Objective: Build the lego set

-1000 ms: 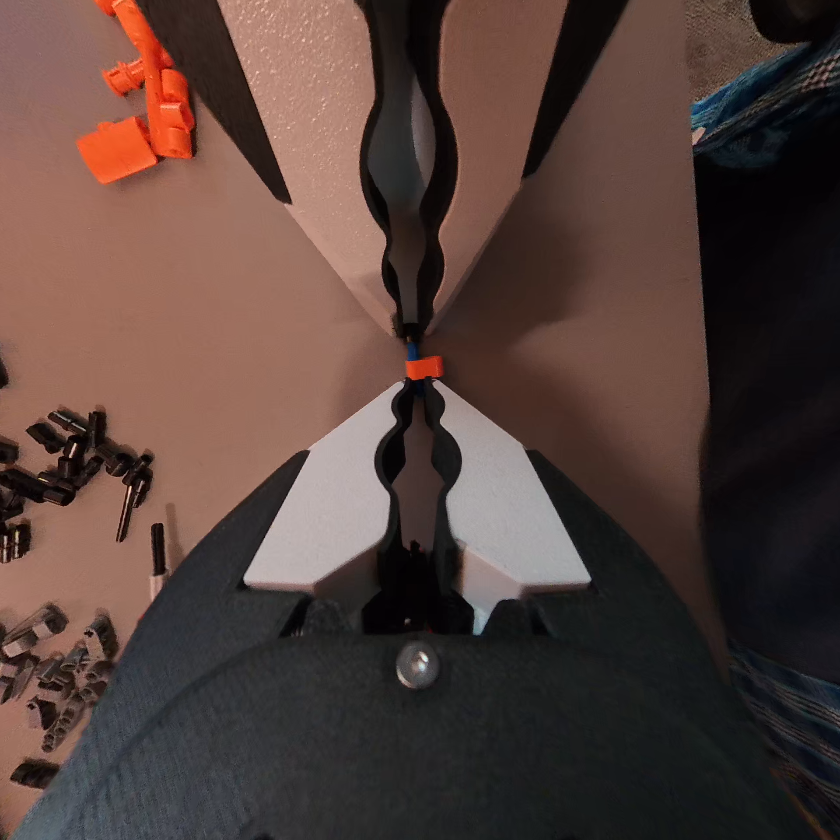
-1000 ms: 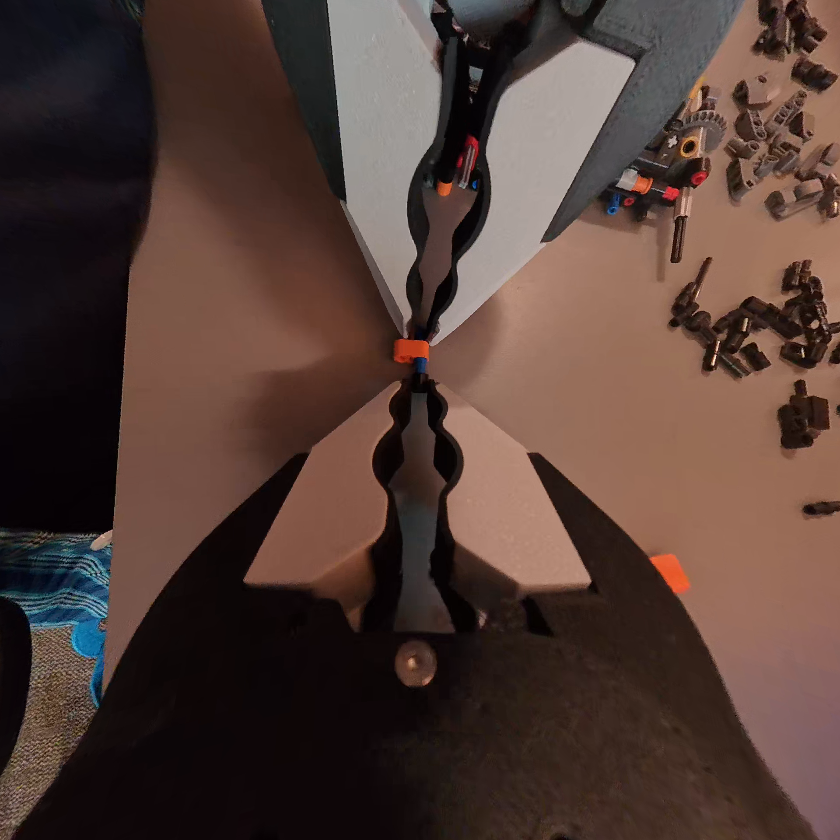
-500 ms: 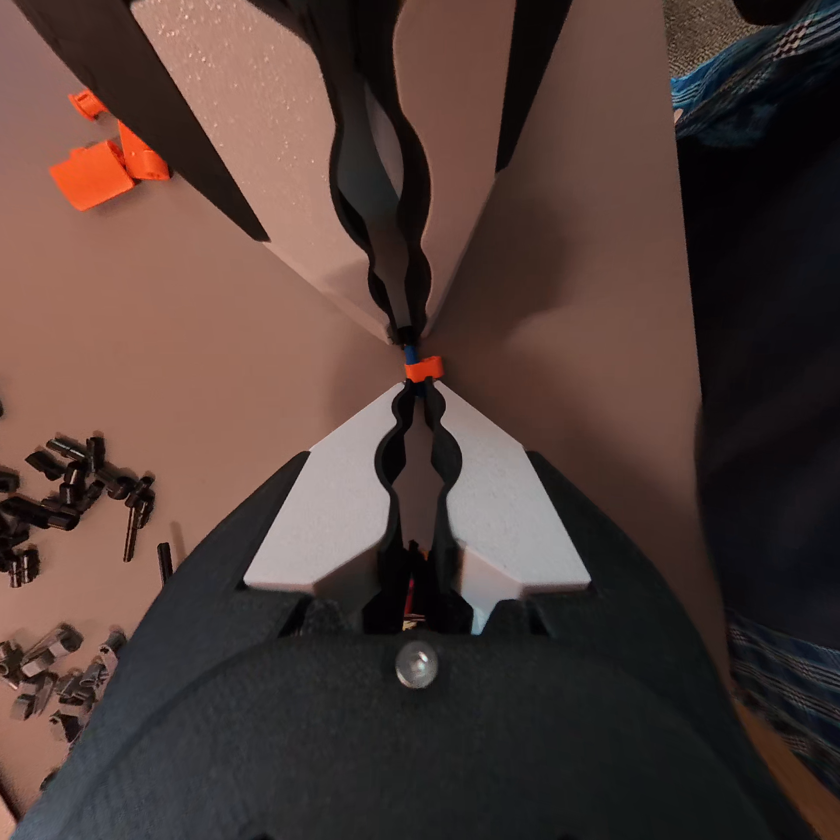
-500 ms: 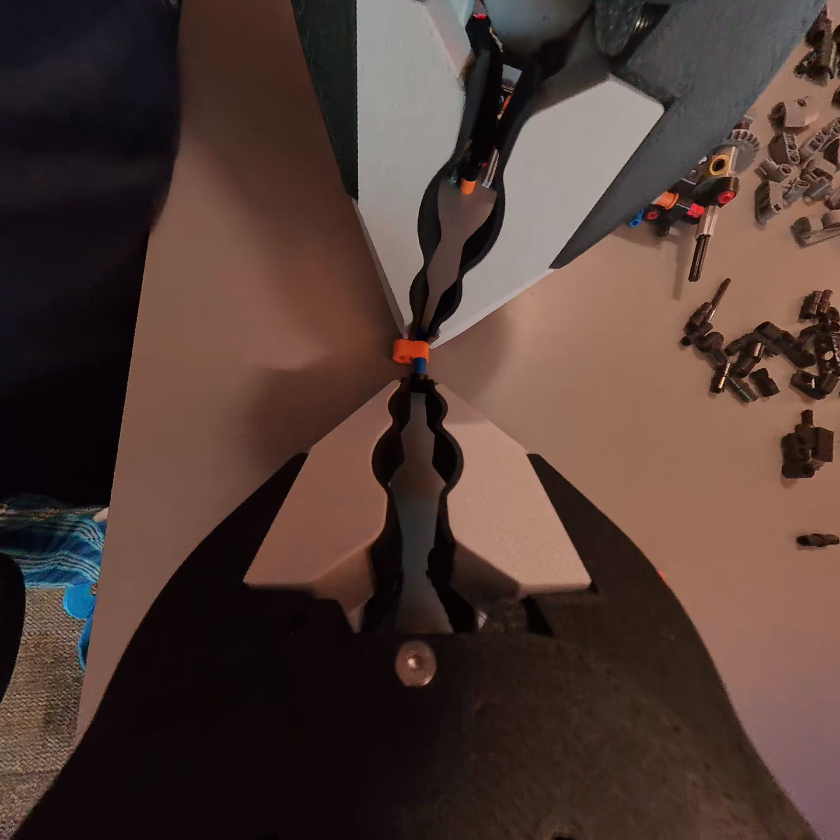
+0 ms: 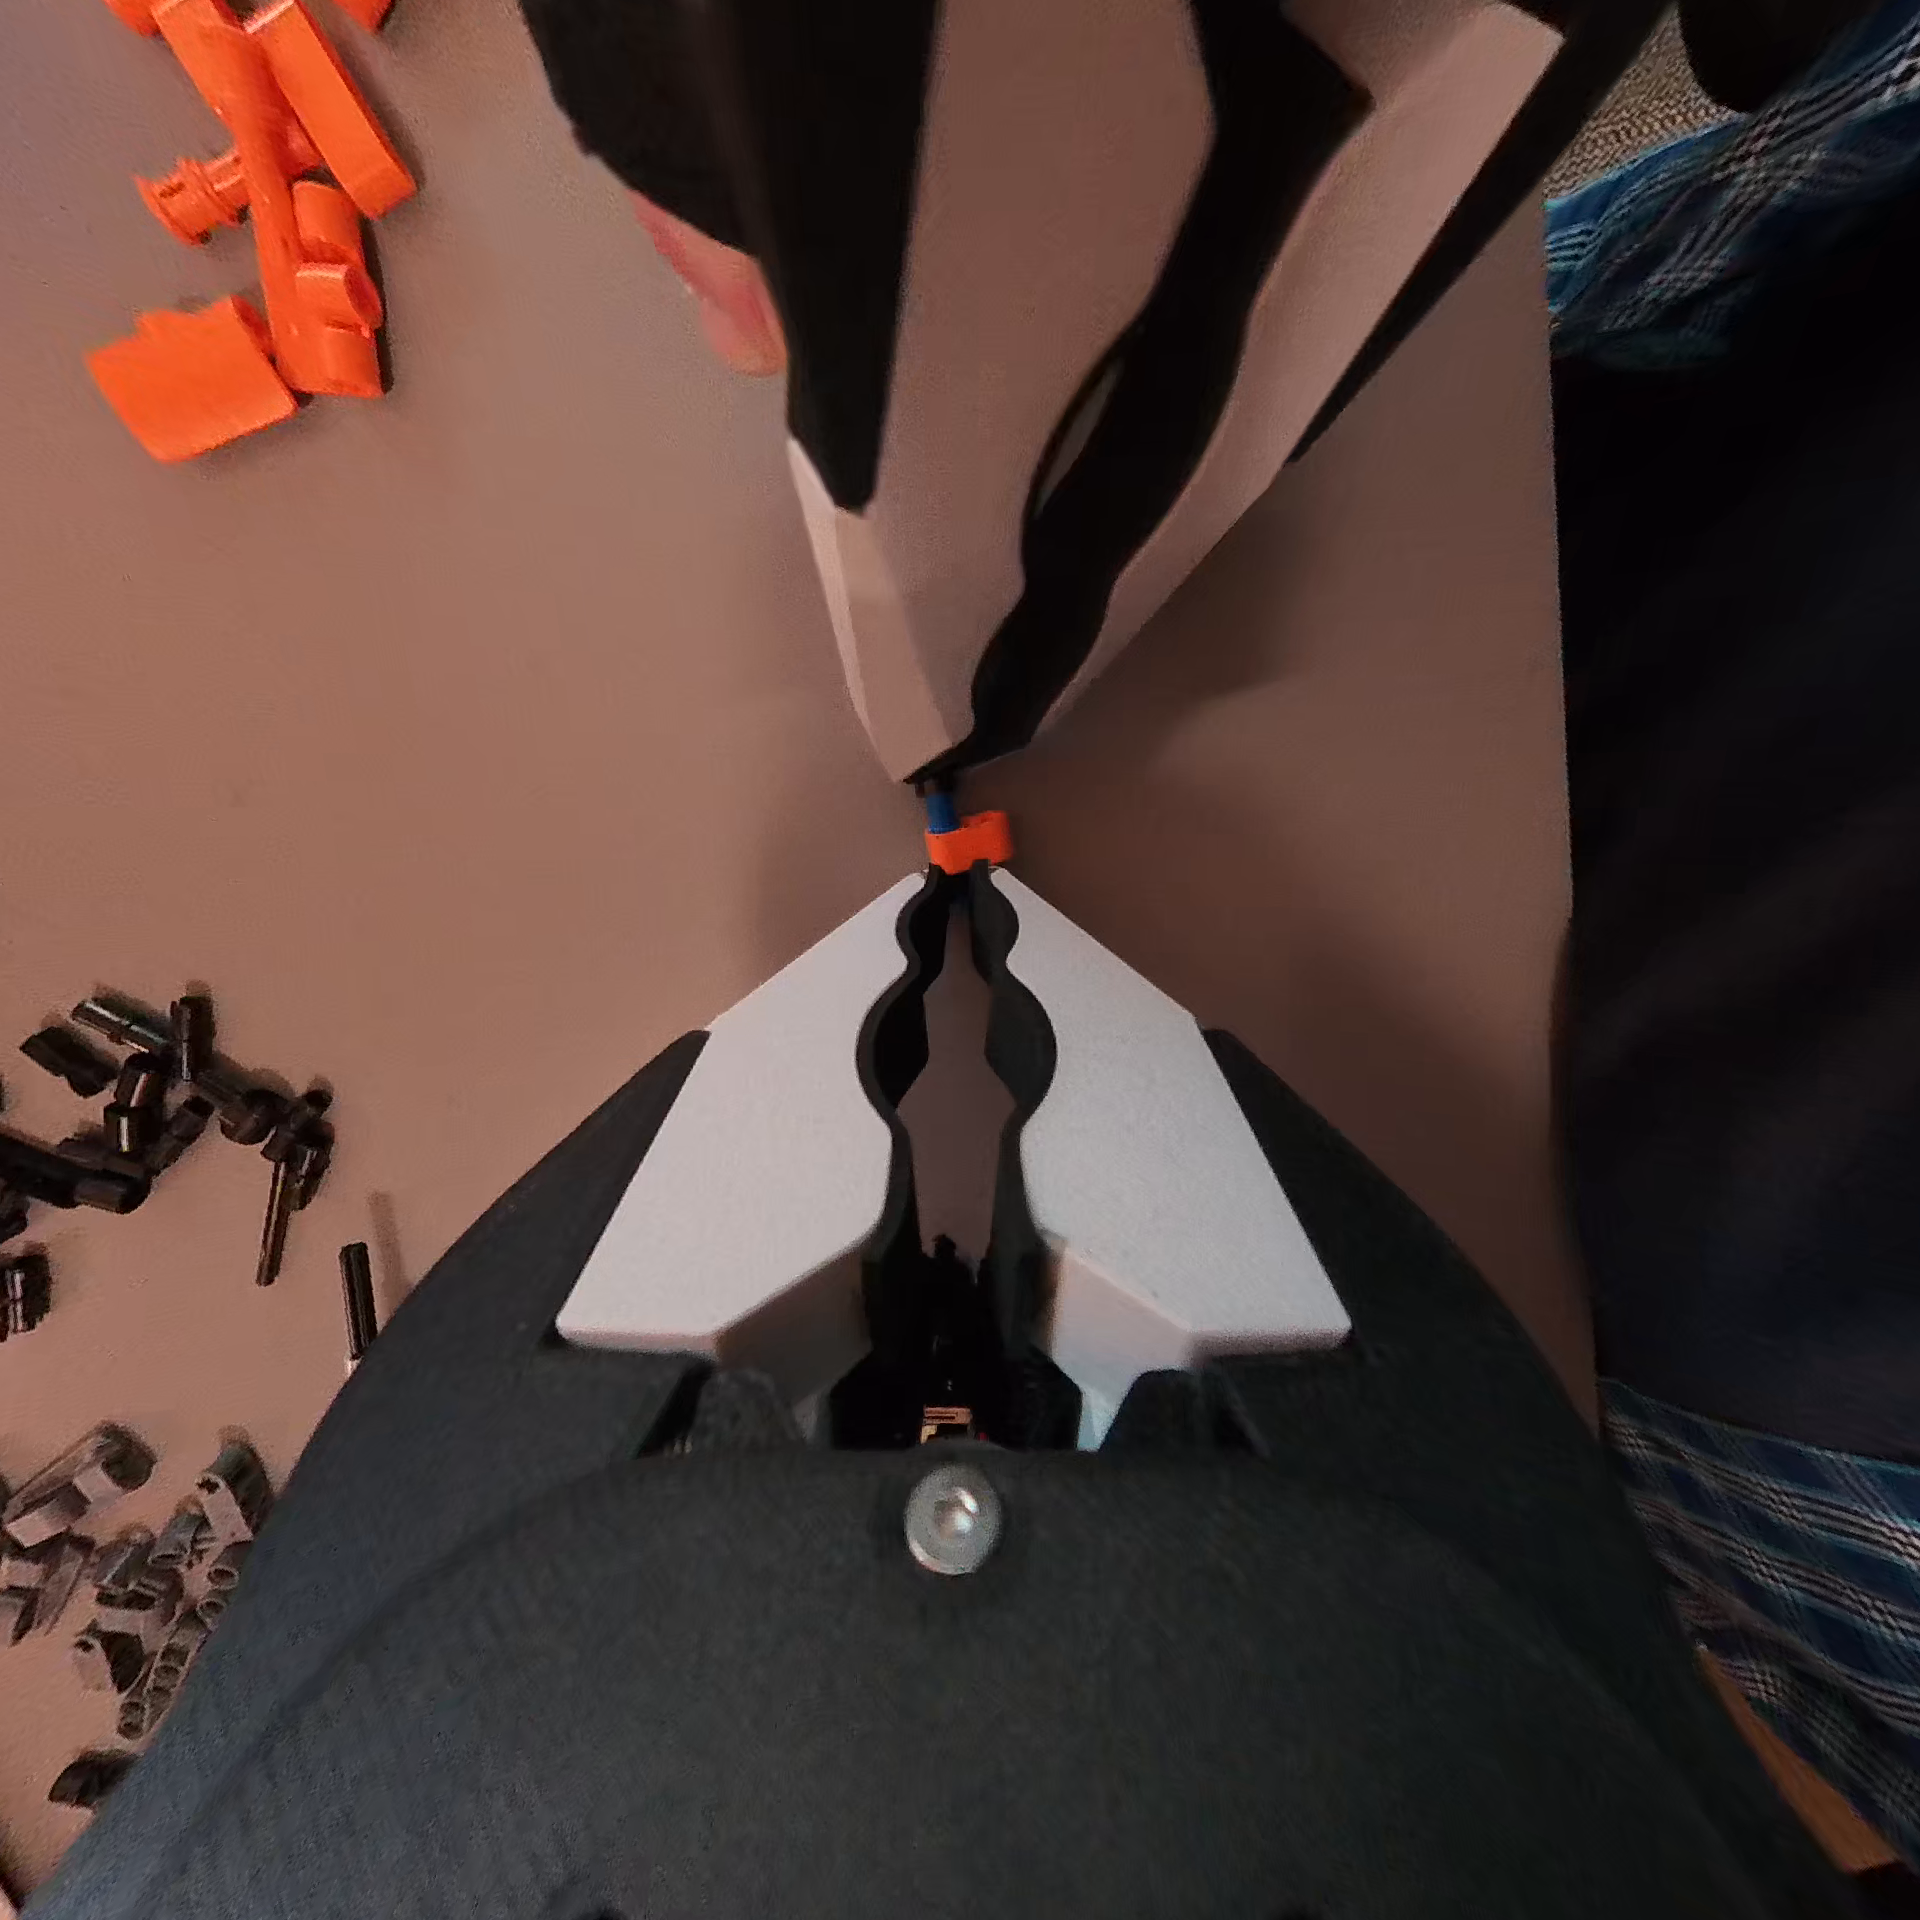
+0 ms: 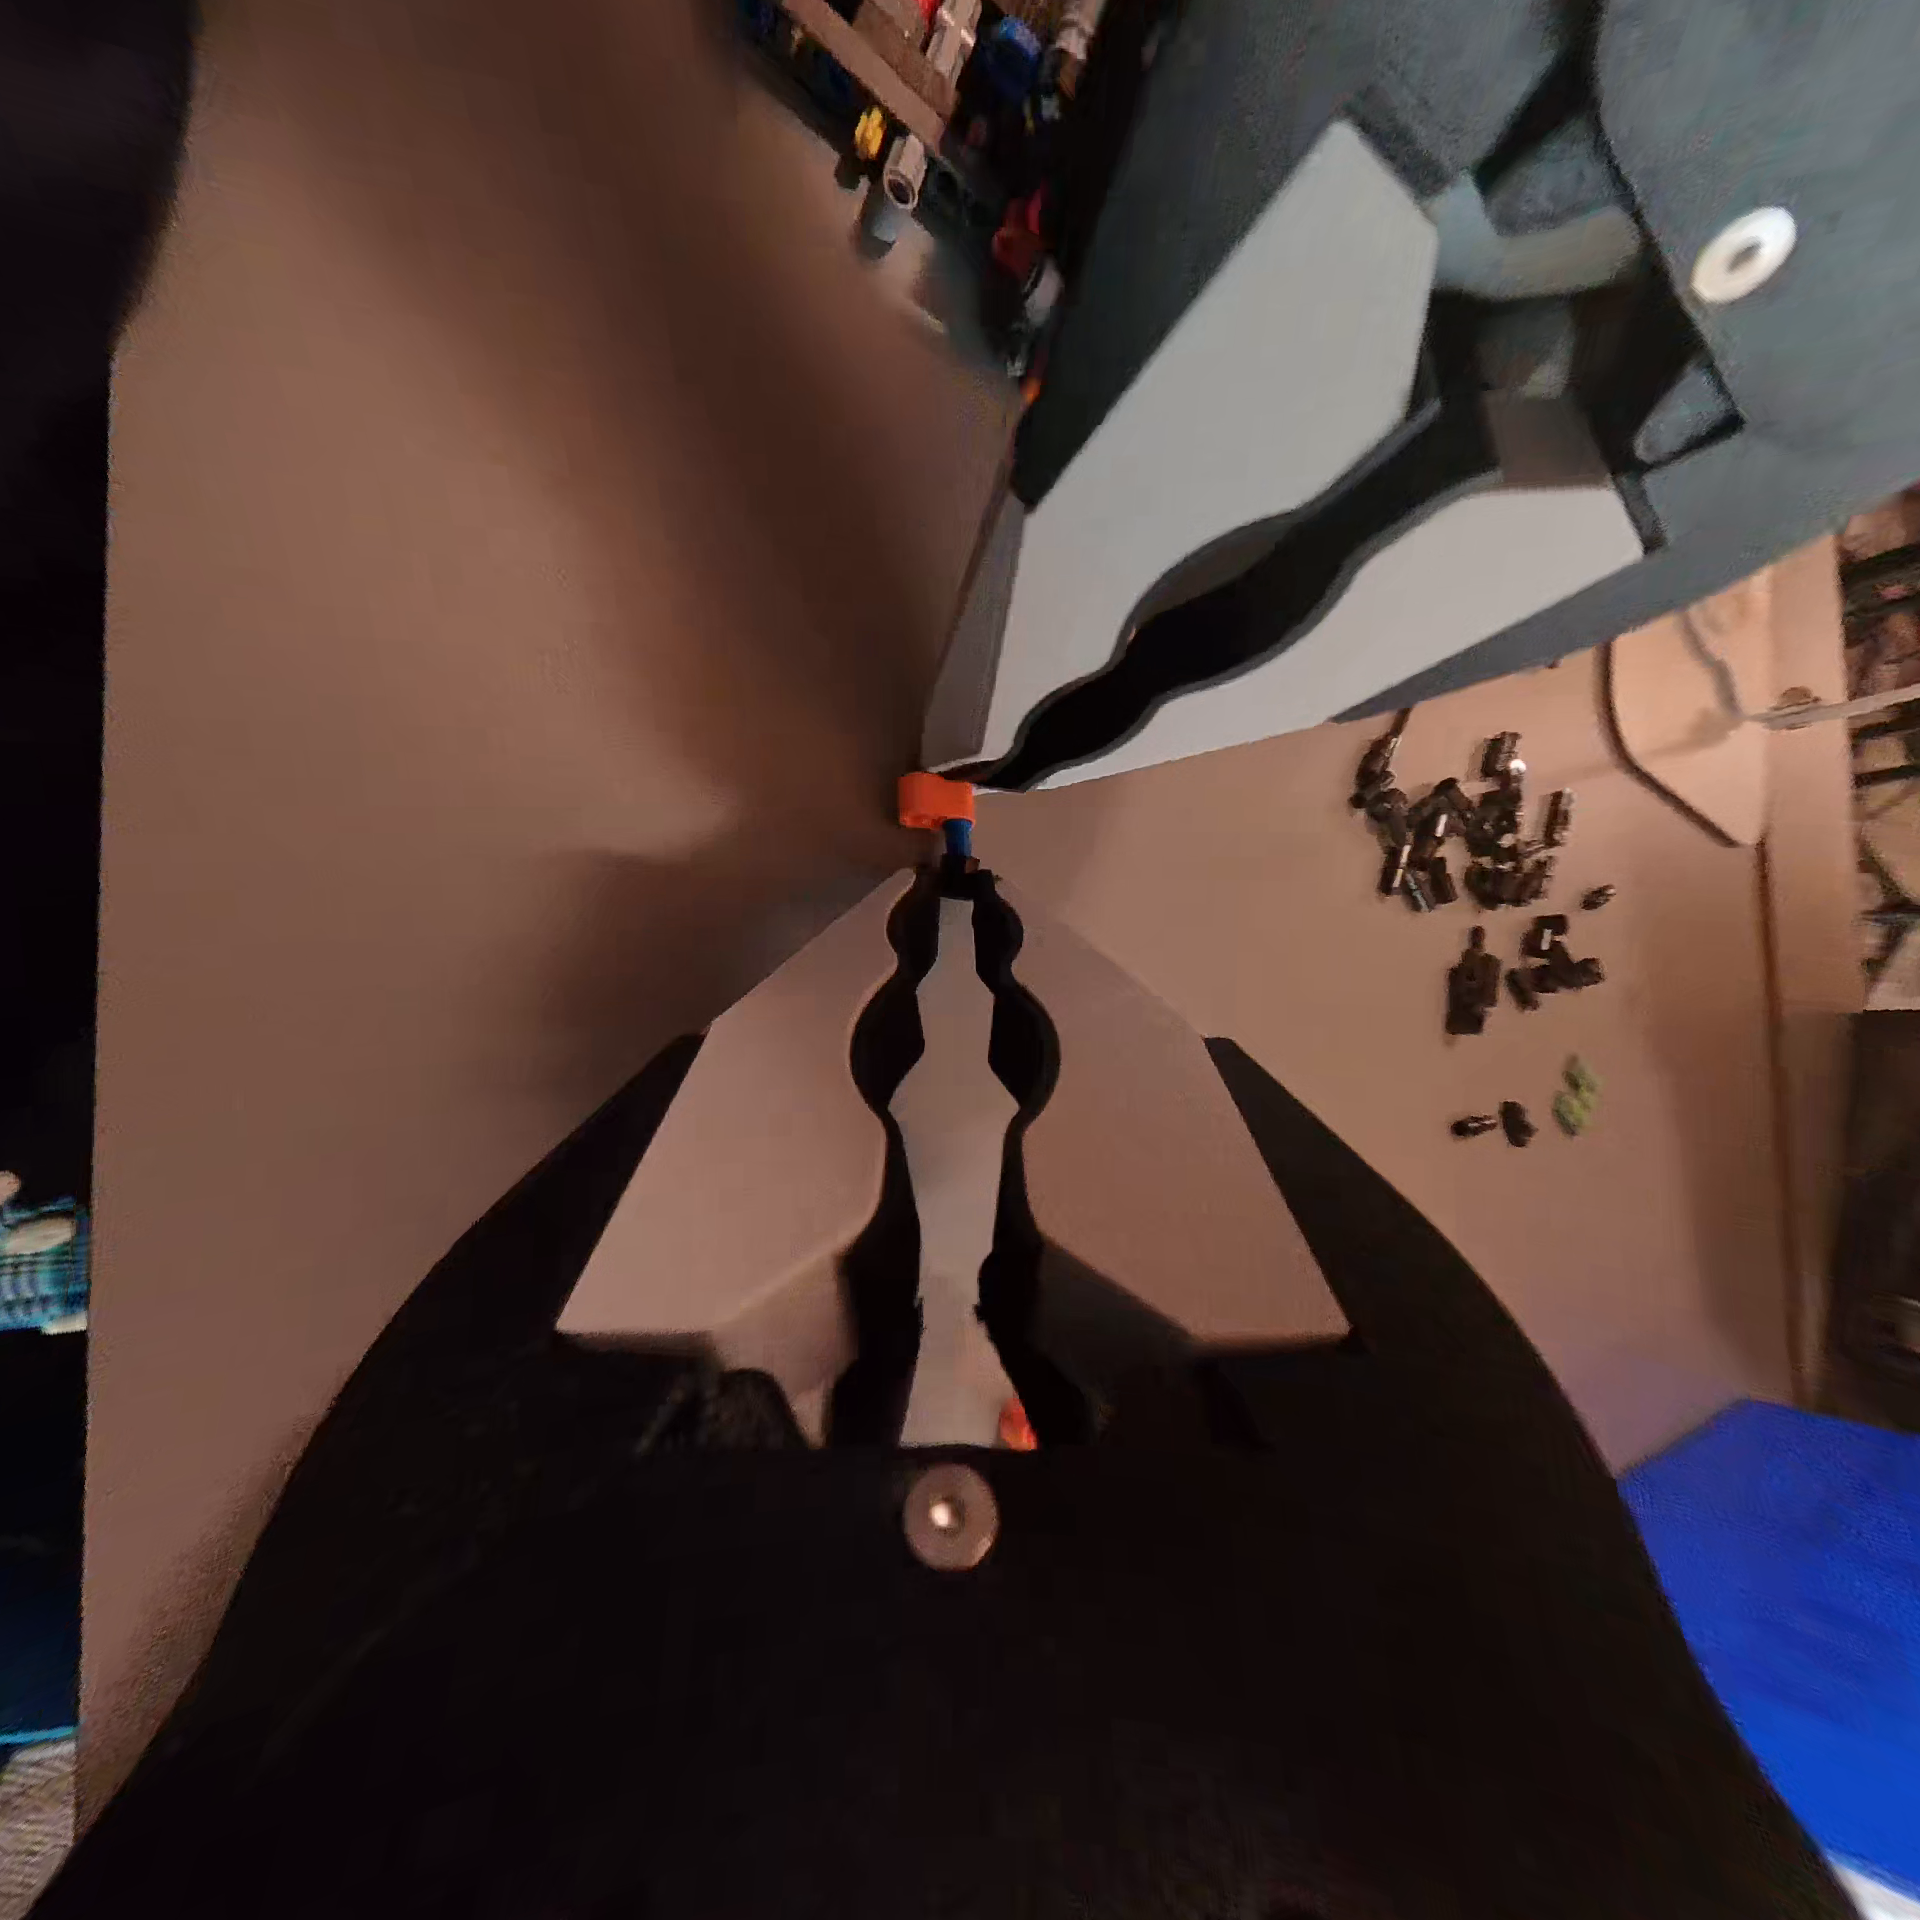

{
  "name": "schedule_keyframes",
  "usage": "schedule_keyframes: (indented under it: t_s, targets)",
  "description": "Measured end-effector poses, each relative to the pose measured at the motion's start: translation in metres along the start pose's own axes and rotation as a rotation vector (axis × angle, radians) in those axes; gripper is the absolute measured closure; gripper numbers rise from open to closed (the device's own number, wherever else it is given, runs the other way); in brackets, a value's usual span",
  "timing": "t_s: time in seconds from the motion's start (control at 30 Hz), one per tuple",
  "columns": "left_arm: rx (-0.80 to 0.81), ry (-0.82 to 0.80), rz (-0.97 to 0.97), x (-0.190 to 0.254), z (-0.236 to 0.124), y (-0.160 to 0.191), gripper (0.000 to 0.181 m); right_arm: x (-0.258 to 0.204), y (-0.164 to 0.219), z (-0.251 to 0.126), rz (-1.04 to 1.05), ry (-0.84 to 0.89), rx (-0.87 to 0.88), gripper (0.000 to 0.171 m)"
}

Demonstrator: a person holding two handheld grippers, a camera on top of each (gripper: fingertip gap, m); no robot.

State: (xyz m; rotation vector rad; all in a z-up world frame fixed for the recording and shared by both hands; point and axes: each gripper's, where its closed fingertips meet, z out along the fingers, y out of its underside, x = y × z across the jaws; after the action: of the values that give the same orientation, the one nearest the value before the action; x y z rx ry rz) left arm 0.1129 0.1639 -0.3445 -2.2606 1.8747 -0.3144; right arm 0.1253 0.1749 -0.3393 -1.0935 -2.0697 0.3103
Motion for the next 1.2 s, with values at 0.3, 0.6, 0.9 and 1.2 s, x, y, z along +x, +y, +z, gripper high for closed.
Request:
schedule_keyframes:
  t_s: [0.3,0.6,0.9,1.2]
  targets:
    - [-0.057,0.011,0.020,0.000,0.000,-0.001,0.178,0.001,-0.001,0.000,-0.227,0.068,-0.132,0.167]
    - [-0.072,0.021,0.013,0.001,0.001,-0.003,0.178,0.000,-0.003,0.002,-0.153,0.016,-0.095,0.166]
    - [-0.010,-0.002,-0.124,0.001,0.001,-0.007,0.178,0.002,0.004,-0.010,0.127,-0.029,-0.041,0.147]
    - [0.097,-0.048,-0.337,-0.001,0.003,-0.013,0.178,-0.010,-0.006,-0.008,0.501,-0.099,0.006,0.144]
